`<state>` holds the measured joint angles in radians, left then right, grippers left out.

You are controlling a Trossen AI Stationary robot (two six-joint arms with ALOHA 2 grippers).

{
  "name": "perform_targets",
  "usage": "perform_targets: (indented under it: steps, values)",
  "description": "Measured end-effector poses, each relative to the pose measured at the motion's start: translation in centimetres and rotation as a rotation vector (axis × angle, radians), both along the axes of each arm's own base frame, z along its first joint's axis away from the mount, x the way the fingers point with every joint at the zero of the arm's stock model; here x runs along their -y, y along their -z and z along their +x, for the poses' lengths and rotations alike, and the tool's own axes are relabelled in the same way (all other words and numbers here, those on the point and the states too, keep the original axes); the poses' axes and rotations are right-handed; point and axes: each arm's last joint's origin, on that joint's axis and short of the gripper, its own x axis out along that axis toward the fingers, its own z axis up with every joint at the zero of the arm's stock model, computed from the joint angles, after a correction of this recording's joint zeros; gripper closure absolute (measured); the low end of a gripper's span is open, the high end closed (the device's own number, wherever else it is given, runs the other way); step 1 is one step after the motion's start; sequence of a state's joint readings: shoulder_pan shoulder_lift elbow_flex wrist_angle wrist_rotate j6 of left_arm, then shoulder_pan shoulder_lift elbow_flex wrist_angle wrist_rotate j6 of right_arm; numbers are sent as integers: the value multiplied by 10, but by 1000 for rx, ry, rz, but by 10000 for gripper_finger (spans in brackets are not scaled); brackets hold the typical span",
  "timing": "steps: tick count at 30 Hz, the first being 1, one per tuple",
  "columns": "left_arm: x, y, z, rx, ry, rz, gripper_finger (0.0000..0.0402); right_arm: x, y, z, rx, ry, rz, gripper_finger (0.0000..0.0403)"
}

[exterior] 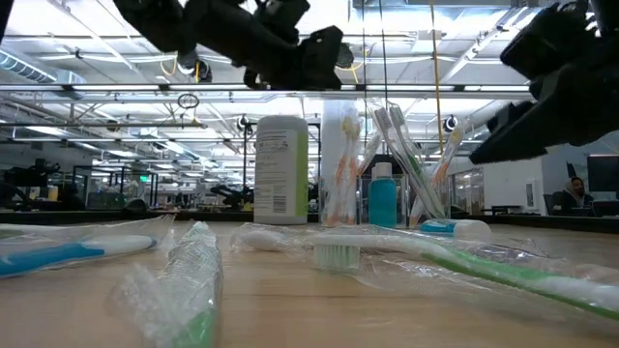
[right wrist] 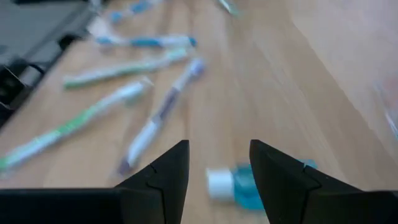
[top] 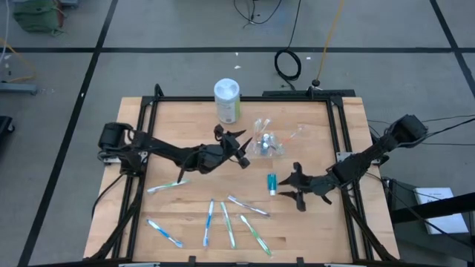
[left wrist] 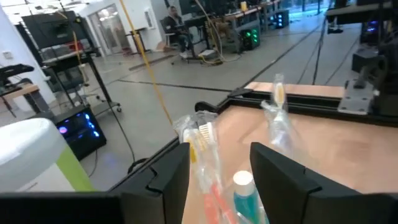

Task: Pick & Place toothbrushing station
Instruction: Put the blue mouthwash into the transparent organizer

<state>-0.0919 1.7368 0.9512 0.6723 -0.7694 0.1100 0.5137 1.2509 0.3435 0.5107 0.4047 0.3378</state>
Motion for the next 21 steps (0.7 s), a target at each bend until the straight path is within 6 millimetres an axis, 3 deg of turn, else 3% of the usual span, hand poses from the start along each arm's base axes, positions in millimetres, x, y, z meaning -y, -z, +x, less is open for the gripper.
perform_targets:
  steps: [5, 11, 17, 21]
  values:
    - [2, -7, -4, -6, 19, 4, 227, -13, 4, 18, 49, -158, -60, 243]
    - [2, -7, -3, -11, 39, 10, 227, -26, 4, 40, -143, -214, -214, 243]
    - [2, -5, -3, -40, 47, 11, 227, -28, -8, 44, -325, -314, -420, 243]
    - [2, -1, -4, -83, 46, 14, 227, -24, -20, 42, -384, -364, -453, 243]
